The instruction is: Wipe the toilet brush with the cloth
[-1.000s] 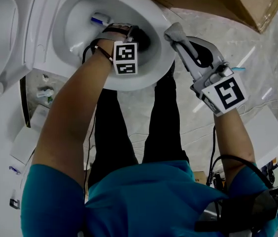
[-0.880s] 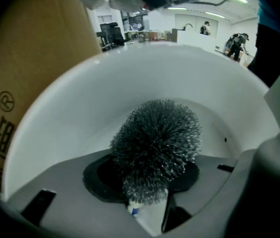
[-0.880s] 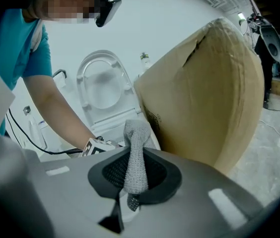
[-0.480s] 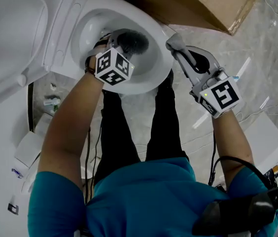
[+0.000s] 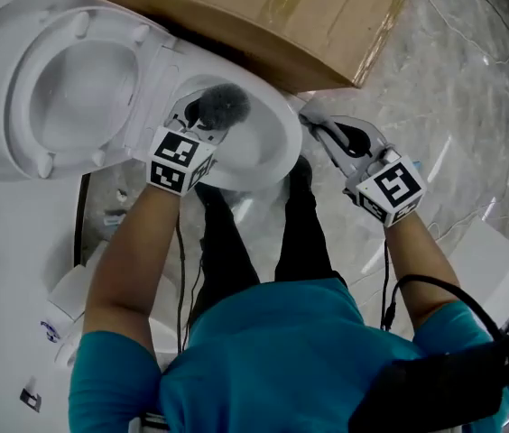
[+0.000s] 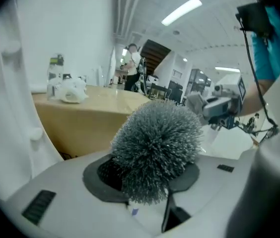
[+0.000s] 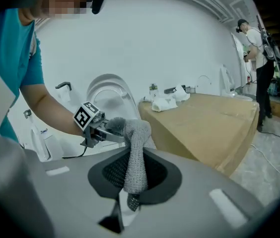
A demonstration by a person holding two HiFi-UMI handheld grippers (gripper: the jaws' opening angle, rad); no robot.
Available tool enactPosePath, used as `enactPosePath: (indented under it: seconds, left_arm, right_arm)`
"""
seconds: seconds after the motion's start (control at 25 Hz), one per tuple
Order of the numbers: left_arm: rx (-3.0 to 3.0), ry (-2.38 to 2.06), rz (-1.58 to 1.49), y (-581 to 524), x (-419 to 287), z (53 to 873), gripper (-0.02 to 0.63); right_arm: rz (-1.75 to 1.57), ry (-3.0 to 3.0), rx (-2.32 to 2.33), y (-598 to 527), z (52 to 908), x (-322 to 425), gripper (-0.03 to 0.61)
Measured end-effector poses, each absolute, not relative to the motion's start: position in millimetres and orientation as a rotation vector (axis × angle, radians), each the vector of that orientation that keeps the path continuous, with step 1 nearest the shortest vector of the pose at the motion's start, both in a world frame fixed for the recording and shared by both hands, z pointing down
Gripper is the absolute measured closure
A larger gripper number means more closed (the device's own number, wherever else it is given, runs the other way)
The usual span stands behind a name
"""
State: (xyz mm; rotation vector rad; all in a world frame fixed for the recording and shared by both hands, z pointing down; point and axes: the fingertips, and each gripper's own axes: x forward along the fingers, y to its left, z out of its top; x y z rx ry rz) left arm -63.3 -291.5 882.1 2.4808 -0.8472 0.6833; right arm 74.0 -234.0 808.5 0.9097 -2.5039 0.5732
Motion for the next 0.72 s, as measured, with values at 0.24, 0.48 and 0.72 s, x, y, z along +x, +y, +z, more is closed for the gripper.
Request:
enactPosePath:
  seconds: [0.24, 0.48, 0.72]
  left_arm:
    - [2.445, -0.895, 0.339, -324.1, -81.0, 730.6, 0.434]
    - [2.418, -0.894, 0.041, -345.1, -97.8, 579.3, 0.434]
    - [2.412, -0.823, -0.164, -329.5, -106.2, 449.0, 0.434]
  right_arm:
    - [0.539, -2.56, 0.952, -248.0, 706.0, 70.1, 0.558]
    - [0.436, -2.665, 0.906, -267.3, 589.7, 44.2, 0.558]
    - [0.22, -2.777, 0.76, -261.0, 469.9, -0.3, 0.558]
